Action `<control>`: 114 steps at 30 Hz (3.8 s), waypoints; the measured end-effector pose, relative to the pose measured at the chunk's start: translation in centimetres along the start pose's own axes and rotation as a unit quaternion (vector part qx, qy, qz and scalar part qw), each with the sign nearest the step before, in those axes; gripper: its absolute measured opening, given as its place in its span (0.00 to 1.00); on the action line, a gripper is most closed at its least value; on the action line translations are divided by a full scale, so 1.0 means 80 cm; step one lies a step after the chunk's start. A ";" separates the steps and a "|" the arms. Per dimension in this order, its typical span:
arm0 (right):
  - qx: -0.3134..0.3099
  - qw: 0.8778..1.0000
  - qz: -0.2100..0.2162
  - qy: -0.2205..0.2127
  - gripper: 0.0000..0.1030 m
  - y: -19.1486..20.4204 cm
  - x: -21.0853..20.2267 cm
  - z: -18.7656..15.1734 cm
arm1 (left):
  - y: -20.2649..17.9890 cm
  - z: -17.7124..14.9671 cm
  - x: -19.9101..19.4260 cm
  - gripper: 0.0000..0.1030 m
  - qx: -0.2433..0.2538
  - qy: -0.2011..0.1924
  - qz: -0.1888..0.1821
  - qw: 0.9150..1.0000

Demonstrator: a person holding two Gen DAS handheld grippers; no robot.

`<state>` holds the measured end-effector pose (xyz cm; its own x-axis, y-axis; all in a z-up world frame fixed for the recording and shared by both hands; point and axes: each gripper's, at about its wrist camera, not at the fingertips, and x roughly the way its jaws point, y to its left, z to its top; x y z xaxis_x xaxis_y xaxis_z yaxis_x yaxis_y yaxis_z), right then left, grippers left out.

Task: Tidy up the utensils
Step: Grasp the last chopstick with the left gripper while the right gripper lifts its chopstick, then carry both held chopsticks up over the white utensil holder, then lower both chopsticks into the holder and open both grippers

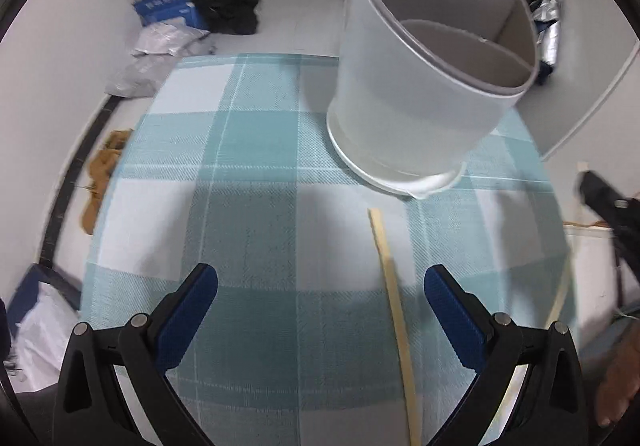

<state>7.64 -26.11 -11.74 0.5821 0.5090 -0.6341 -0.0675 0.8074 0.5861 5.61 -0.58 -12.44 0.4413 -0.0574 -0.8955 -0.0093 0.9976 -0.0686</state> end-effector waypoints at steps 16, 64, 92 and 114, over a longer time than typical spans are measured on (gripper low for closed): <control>0.061 0.996 0.012 -0.061 0.04 -0.042 -0.058 0.010 | -0.050 0.013 0.026 0.37 0.022 0.033 0.051 0.998; -0.205 0.969 0.014 -0.139 0.04 0.105 -0.109 -0.057 | -0.058 -0.010 -0.179 0.02 0.034 -0.175 -0.089 0.980; -0.230 0.960 0.060 -0.151 0.04 0.209 -0.147 0.061 | -0.038 0.097 -0.263 0.02 0.027 -0.218 -0.127 0.967; -0.267 0.944 0.036 -0.193 0.04 0.252 -0.069 0.202 | -0.026 0.219 -0.213 0.02 0.027 -0.218 -0.113 0.969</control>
<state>16.15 -17.44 11.70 0.8047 0.5054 -0.3114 -0.4571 0.8623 0.2180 13.85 -1.00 10.64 0.7645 -0.2640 -0.5881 0.1731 0.9629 -0.2072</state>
